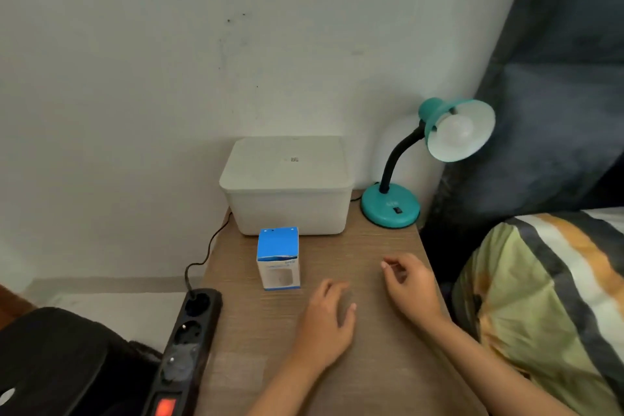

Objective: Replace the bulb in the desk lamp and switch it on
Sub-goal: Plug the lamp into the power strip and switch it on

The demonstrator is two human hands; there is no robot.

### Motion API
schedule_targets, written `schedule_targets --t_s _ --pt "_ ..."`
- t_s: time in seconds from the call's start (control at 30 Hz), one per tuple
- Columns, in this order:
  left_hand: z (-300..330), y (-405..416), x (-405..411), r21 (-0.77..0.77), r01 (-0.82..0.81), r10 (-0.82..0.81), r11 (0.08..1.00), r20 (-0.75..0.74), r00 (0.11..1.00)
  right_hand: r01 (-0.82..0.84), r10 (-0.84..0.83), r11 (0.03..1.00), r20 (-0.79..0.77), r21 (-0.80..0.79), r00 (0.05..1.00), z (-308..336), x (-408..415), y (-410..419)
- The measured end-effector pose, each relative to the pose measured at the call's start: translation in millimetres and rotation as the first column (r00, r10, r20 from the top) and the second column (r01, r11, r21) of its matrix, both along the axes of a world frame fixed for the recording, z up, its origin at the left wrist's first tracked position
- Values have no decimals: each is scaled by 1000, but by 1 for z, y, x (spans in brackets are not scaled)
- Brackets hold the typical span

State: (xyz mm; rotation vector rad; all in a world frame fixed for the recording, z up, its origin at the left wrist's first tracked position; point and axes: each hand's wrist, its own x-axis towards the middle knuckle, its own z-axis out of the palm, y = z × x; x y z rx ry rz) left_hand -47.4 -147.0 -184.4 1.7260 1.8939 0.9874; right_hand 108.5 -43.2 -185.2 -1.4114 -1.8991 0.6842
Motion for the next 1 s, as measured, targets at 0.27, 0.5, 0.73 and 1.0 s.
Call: schedule_targets --t_s 0.27,0.5,0.73,1.0 --pt "-13 112 9 -262 170 -233 950 -233 944 109 -110 994 -11 -12 994 -13 -1 94" --pt "-33 129 13 -253 123 -223 959 -413 883 74 -75 997 50 13 996 -31 -5 127" --pt "-34 129 13 -238 121 -209 964 -391 896 81 -82 996 8 32 997 -36 -5 129" --pt "-33 130 12 -234 117 -200 965 -372 907 92 -95 994 53 60 994 -37 -7 130"
